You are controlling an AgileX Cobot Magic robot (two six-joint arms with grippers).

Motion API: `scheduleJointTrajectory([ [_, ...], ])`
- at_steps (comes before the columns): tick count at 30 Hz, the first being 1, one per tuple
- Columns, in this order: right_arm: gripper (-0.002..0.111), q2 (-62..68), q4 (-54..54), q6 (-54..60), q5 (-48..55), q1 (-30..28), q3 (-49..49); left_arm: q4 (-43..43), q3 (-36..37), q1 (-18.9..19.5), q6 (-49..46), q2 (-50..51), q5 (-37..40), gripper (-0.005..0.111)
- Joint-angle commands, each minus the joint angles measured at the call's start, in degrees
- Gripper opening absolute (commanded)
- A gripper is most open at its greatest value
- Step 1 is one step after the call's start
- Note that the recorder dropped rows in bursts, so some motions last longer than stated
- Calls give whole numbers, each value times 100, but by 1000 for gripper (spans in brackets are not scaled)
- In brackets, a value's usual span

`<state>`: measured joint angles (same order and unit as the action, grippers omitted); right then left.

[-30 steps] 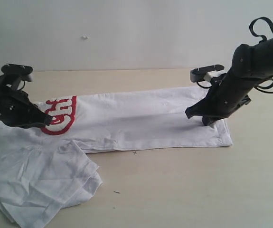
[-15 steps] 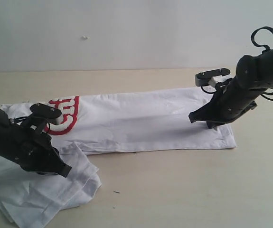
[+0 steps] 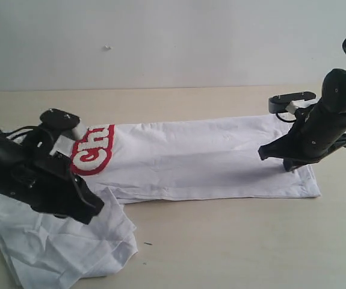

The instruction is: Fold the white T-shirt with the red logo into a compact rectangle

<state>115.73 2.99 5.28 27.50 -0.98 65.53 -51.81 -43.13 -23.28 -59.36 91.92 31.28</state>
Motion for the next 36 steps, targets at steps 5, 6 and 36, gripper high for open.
scheduleJointTrajectory([
  [5, 0, -339, 756, 621, 115, -33, -14, 1278, 364, -1838, 1238, 256, -813, 53],
  [6, 0, -339, 756, 621, 115, -33, -14, 1383, 377, -1909, 1401, 316, -920, 55],
  [36, 0, -339, 898, 751, -44, -33, -14, 3370, 377, -1887, 2987, 1044, -1222, 1],
])
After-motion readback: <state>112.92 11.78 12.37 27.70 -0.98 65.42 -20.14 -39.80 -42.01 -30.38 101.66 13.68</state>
